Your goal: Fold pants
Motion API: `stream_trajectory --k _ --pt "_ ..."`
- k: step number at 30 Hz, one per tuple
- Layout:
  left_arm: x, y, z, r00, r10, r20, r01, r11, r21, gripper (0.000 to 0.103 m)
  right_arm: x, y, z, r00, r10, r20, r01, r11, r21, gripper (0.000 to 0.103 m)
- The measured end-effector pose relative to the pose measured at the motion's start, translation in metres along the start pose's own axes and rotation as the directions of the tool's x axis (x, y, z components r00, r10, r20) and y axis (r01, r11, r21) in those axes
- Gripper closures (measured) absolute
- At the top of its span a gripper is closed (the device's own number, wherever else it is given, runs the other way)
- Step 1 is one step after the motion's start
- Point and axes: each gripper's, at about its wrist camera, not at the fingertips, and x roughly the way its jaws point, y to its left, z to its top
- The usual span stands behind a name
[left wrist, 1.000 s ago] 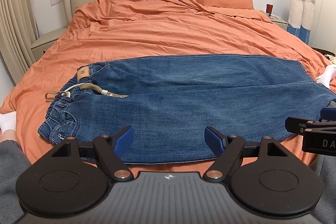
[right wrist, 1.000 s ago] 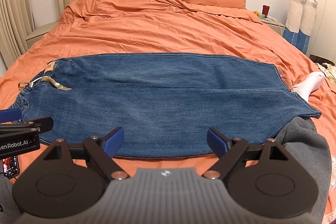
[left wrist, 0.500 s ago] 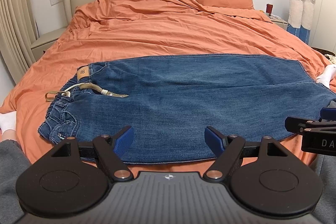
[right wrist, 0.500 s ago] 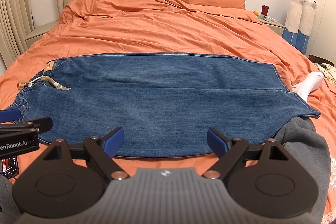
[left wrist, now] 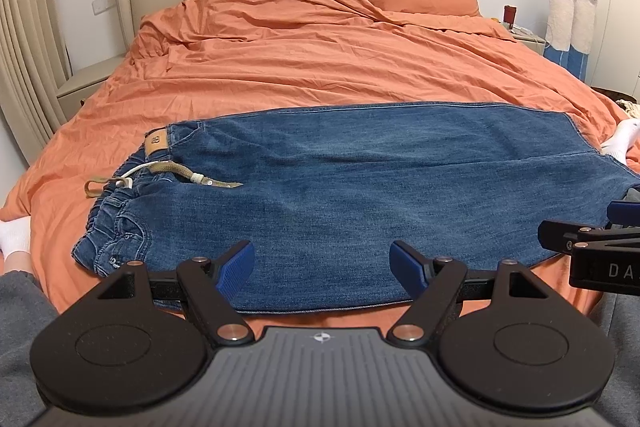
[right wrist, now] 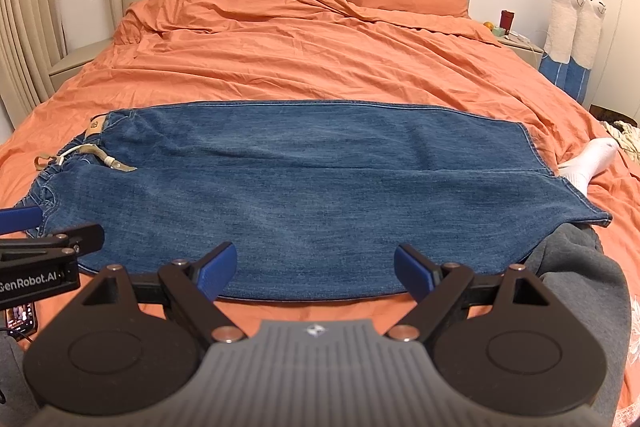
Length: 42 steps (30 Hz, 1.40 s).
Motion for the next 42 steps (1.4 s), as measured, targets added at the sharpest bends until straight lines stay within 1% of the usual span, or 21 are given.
stream_trajectory --k 28,31,34,37,39,41,42 --pt "0.007 0.000 -0.002 1.000 -0.001 -0.012 0.001 1.000 -0.001 0.013 0.007 0.001 0.002 1.000 -0.003 -0.010 0.003 1.000 -0.016 0.021" --pt "0.012 0.004 0.000 1.000 -0.004 -0.011 0.005 1.000 0.019 0.013 0.013 0.000 0.003 1.000 0.007 -0.012 -0.008 1.000 -0.023 0.021" --pt "0.023 0.012 0.006 1.000 -0.013 -0.006 0.013 0.998 0.055 0.013 0.023 -0.001 0.006 1.000 0.028 0.003 -0.027 0.999 -0.038 0.021" --pt "0.038 0.034 0.017 0.999 -0.031 -0.015 0.032 0.999 0.043 0.024 0.040 -0.004 0.009 0.996 0.077 0.049 -0.073 0.994 -0.077 0.021" --pt "0.052 0.056 0.026 0.998 -0.060 -0.035 0.061 0.998 0.031 0.028 0.055 -0.005 0.014 0.994 0.093 0.064 -0.084 0.989 -0.123 0.021" --pt "0.066 0.080 0.035 0.995 -0.076 -0.058 0.076 0.997 0.003 0.048 0.071 -0.008 0.021 0.994 0.084 0.064 -0.074 0.987 -0.143 0.021" --pt "0.075 0.096 0.041 0.994 -0.084 -0.070 0.083 0.996 -0.019 0.051 0.081 -0.011 0.025 0.995 0.080 0.058 -0.071 0.987 -0.145 0.021"
